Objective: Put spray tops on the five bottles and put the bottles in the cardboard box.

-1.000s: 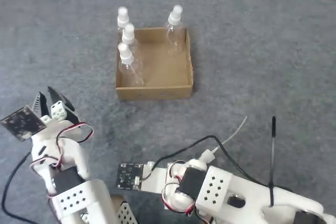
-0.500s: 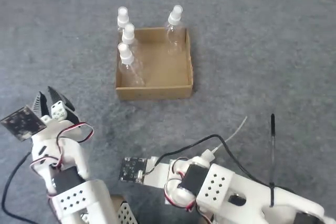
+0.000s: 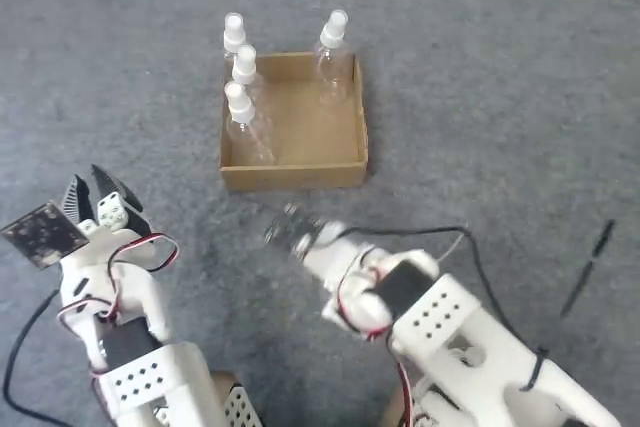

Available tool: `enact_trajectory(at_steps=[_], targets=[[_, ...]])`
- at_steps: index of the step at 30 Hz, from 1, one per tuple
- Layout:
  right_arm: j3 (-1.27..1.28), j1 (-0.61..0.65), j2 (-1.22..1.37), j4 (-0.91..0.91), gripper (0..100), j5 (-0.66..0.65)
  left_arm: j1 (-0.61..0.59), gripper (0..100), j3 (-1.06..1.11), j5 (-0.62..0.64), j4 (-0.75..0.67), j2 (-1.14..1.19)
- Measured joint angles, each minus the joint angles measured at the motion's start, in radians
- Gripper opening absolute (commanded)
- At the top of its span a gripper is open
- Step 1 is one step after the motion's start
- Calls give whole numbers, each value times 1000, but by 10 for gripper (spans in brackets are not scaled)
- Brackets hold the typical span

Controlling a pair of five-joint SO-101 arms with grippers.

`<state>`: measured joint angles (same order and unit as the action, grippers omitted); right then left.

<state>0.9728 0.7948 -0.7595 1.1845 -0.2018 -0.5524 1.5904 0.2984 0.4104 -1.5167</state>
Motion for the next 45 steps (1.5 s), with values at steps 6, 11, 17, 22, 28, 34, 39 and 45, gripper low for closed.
enact_trajectory(at_steps=[6,11,17,22,28,34,39,45], targets=[[-57,-161,0,0,32,146,0,80,0,0,0,0],[-57,-282,0,-52,32,239,0,80,0,0,0,0],[-57,-436,0,-146,31,381,0,80,0,0,0,0],[-57,-502,0,-164,31,436,0,80,0,0,0,0],[-57,-611,0,-184,31,539,0,80,0,0,0,0],[0,-743,0,-310,31,620,0,80,0,0,0,0],[129,-850,0,-496,28,641,0,80,0,0,0,0],[233,-911,0,-655,32,641,0,80,0,0,0,0]])
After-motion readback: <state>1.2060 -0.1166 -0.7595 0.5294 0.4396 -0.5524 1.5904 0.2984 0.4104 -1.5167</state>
